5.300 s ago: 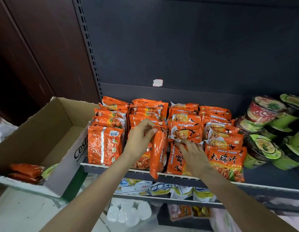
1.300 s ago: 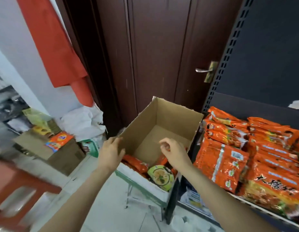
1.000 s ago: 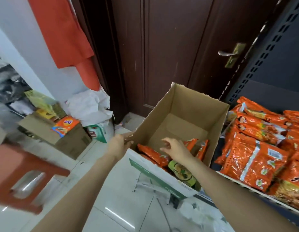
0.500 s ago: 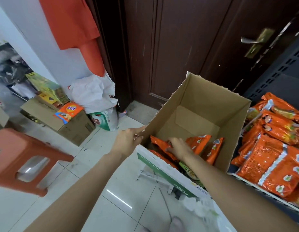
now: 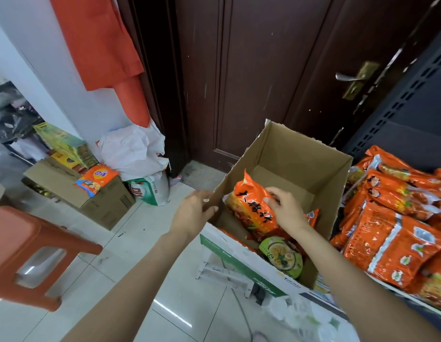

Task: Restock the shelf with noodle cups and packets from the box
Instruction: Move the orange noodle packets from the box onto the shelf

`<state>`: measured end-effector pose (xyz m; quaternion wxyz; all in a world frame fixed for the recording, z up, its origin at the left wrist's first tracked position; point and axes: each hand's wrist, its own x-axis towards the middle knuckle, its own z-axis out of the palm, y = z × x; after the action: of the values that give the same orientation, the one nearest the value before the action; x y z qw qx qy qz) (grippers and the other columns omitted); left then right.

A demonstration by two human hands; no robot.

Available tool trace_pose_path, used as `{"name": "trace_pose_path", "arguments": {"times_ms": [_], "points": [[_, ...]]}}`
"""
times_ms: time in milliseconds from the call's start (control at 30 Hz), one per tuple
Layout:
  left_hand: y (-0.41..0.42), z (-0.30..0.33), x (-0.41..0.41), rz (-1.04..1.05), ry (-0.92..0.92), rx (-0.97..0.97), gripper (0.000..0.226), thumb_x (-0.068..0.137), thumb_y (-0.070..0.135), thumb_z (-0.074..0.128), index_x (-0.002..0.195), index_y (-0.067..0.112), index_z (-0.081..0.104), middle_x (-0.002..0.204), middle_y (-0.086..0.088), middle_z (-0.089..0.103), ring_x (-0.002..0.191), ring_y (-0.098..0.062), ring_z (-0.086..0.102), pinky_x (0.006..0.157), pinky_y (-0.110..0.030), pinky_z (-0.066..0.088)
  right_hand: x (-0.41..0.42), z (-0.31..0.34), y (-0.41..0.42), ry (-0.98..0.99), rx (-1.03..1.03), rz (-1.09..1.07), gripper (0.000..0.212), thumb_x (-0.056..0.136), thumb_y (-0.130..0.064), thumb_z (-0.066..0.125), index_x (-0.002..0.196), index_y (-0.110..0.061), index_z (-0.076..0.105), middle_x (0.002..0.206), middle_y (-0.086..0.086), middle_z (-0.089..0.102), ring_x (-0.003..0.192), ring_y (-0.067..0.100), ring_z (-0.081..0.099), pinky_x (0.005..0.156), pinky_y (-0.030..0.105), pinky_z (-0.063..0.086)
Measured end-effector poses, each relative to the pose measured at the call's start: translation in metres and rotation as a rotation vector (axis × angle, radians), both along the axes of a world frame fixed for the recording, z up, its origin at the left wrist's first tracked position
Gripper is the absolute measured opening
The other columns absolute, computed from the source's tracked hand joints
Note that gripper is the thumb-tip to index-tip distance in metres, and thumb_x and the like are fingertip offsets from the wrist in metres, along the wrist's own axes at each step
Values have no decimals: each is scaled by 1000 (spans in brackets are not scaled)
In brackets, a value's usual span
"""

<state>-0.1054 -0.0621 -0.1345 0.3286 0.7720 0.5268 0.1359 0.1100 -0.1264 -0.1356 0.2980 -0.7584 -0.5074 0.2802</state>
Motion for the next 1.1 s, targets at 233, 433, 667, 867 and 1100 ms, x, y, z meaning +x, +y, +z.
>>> {"name": "trace_pose_path", "arguments": {"times_ms": [233,433,667,867,1100], "points": [[-15,67,82,-238,-327,178,60,88,29,63,141,20,38,140,5,44,129,-7,38,104,-14,29,40,79,-54,239,245,-99,26,93,-4,52,93,-28,63,91,-9,68,84,4,64,79,26,49],[-64,122,173,-446,-527,175,36,84,22,69,119,19,61,110,11,64,104,-6,59,83,1,38,101,122,-133,189,334,-184,25,93,-3,52,101,-23,65,98,-3,69,93,9,65,85,24,50],[-175,142,300,-525,-607,185,14,82,25,71,94,23,63,88,12,66,80,-4,61,75,-19,45,199,139,-278,25,363,-388,41,75,-35,74,113,-21,64,114,-7,65,106,8,60,96,28,45],[-295,135,411,-575,-689,71,13,83,19,70,93,19,62,82,10,61,74,1,55,68,-8,40,289,146,-412,-208,376,-602,49,68,-26,81,112,-27,61,103,-17,61,97,2,56,86,12,41],[-399,115,522,-506,-703,-1,13,85,19,67,95,14,60,86,9,58,80,-4,53,69,-6,38,392,129,-522,86,549,-813,45,71,-12,79,107,-19,53,95,-8,60,90,10,56,74,14,44]]}}
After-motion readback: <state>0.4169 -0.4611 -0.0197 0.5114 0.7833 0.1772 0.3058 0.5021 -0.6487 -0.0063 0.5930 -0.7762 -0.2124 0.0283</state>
